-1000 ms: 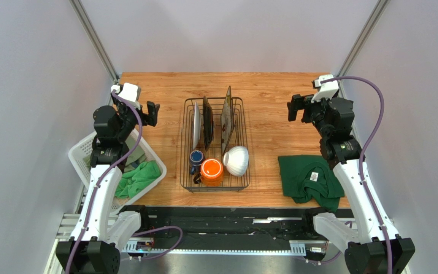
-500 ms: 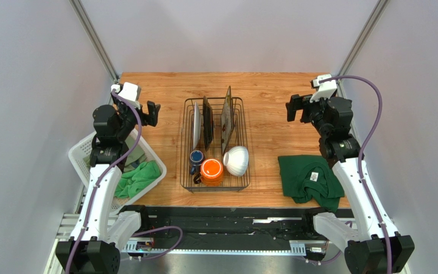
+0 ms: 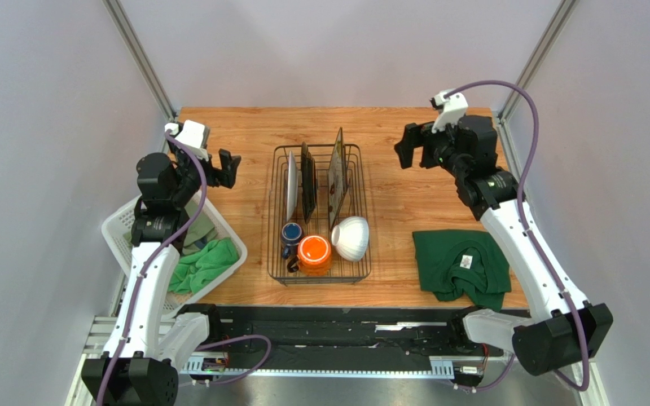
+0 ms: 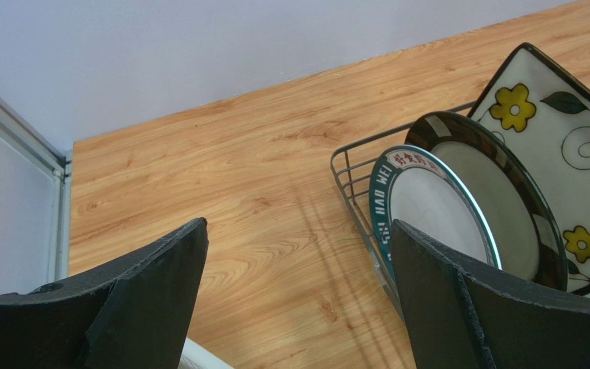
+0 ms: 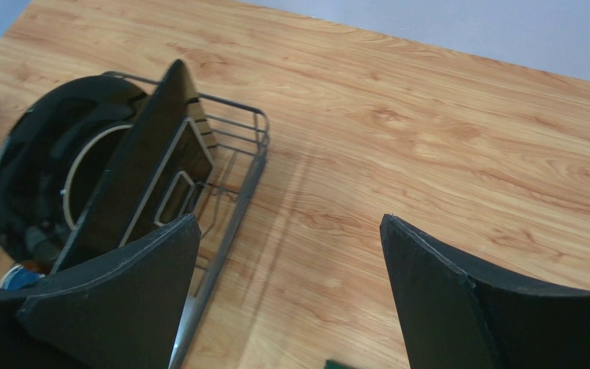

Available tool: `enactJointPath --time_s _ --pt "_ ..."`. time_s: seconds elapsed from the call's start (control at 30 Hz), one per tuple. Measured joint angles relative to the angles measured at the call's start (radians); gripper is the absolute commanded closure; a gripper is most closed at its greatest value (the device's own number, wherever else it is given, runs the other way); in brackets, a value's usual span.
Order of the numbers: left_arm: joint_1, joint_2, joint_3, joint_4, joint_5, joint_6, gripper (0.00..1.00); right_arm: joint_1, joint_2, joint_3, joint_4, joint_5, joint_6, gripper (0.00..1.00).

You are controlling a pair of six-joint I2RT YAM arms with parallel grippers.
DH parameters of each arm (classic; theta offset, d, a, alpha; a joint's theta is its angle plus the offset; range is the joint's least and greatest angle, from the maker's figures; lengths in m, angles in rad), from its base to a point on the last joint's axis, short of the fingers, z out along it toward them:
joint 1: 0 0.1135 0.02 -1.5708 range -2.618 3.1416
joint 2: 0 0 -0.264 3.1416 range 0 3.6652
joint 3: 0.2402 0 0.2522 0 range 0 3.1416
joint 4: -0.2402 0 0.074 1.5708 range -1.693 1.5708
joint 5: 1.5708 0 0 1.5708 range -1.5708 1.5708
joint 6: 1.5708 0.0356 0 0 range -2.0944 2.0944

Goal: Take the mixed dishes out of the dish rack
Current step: Pick up the plate from the dish rack.

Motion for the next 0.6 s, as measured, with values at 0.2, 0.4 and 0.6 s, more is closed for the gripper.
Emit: enactJointPath --time_s 0.2,0.4,0.6 --pt "0.0 0.0 -0.006 0.0 -0.031 0.003 0.04 0.099 0.148 0.226 -0.116 0.006 0.023 0.08" --pt "0.0 0.0 -0.018 -0.001 -0.058 0.003 0.04 0.18 0.305 0.449 -0.244 0.011 0.051 0.09" --pt "0.0 0.0 -0.031 0.0 -0.085 0.007 0.04 0.238 0.445 0.571 -0.348 0.025 0.085 0.1"
